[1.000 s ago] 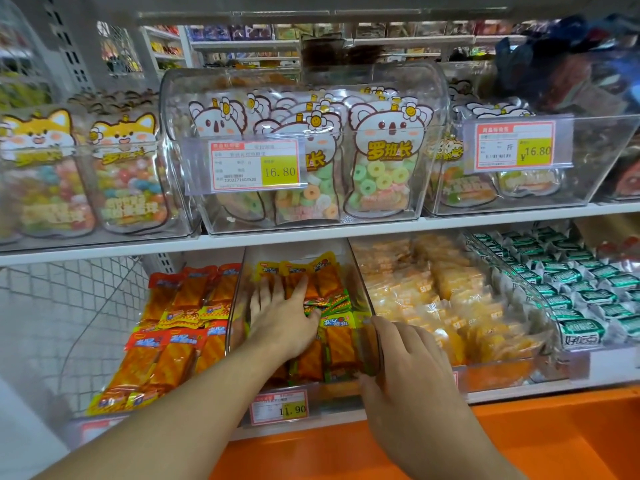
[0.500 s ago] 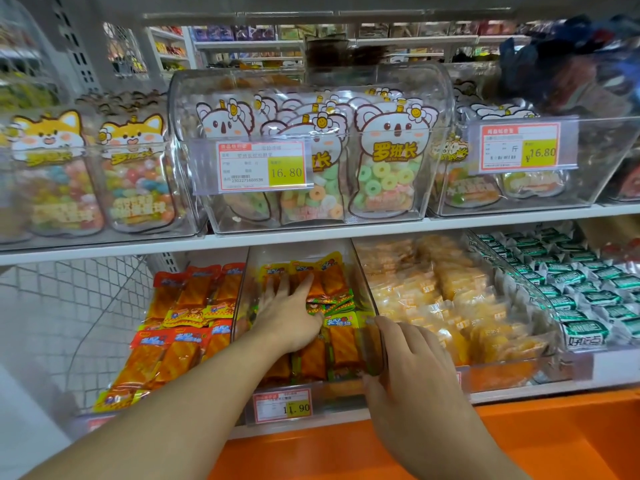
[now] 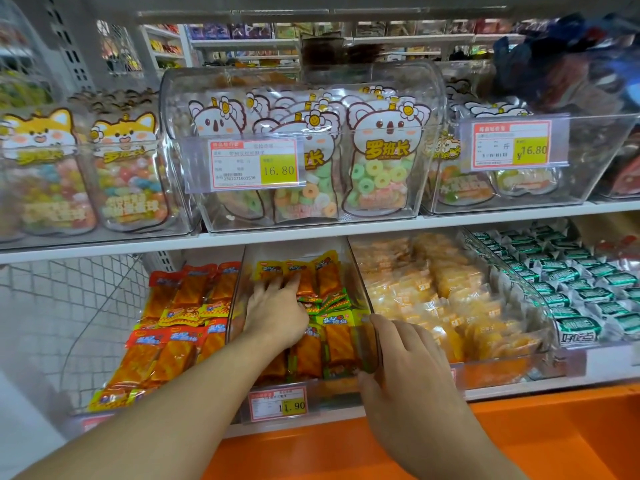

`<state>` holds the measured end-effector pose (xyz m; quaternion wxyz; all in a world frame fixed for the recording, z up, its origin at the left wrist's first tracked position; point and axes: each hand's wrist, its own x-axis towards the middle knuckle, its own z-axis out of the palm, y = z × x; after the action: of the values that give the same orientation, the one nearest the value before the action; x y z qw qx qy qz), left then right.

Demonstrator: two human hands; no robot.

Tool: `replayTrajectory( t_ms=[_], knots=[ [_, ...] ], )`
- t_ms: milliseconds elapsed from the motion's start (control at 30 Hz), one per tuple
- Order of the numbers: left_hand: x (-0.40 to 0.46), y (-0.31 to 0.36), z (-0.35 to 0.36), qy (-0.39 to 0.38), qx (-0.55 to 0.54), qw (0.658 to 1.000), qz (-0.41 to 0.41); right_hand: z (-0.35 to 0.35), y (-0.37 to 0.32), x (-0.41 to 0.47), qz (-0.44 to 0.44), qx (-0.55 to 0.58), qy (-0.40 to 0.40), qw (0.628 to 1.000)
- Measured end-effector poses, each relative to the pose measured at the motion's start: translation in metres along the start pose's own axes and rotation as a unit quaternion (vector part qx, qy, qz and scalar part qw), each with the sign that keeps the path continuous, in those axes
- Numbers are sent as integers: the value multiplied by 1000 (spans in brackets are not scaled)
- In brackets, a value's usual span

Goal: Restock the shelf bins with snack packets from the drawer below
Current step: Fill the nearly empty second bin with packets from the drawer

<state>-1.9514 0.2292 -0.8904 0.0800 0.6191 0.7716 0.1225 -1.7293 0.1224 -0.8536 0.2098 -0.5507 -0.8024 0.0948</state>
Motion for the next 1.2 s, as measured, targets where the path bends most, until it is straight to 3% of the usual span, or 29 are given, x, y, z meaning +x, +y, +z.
replayTrajectory(
  t_ms=[167, 433, 633, 767, 1000, 1200],
  knots=[
    [-2, 1, -5, -38, -2, 999, 1, 0, -1, 0, 4, -3, -7, 1000],
    [-11, 1, -4, 13, 25, 998, 49, 0, -2, -1, 5, -5, -8, 1000],
    [-8, 21, -1, 16, 31, 989, 142, -1, -2, -1, 5, -3, -10, 1000],
    [1, 30, 11, -36, 45, 989, 137, -2, -2, -1, 1, 1, -11, 1000],
    [6, 30, 12, -47, 83, 986, 136, 0, 0, -1, 2, 4, -7, 1000],
    [7, 26, 10, -73, 37, 990, 110, 0, -1, -2, 1, 3, -4, 1000]
  ],
)
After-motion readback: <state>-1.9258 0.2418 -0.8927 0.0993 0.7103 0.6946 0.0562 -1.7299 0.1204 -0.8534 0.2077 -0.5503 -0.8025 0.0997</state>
